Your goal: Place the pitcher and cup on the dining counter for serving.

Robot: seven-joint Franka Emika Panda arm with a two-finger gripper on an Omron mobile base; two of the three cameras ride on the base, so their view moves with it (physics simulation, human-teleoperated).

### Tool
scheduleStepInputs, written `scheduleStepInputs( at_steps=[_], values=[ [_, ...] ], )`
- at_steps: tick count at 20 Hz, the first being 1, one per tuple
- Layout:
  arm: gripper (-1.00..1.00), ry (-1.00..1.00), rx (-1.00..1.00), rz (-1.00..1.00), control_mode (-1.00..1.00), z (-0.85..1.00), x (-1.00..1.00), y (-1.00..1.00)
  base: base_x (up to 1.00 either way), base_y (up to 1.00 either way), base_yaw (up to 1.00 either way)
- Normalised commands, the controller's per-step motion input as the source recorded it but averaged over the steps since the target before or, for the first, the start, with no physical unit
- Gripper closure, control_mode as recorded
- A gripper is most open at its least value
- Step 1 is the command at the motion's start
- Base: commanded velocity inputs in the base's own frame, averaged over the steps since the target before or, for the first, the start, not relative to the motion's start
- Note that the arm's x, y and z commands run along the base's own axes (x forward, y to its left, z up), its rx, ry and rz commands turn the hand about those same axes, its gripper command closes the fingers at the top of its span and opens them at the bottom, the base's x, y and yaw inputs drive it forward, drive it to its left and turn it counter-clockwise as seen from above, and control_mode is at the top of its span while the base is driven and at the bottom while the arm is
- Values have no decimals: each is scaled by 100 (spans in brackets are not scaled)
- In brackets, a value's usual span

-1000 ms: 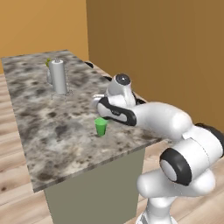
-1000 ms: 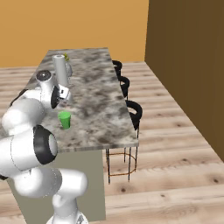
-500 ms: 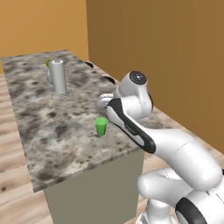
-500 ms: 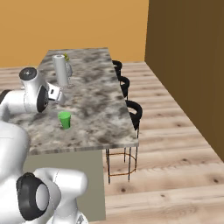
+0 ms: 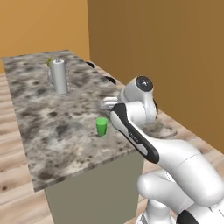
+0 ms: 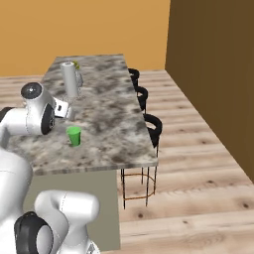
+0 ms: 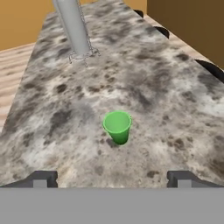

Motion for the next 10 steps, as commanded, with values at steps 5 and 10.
scheduleStepInputs(
  at_steps=[5,10],
  values=[
    [-100,0,0,0,100,0,0,0,-81,-4,50],
    [-100,0,0,0,100,0,0,0,-90,7,75]
  ],
)
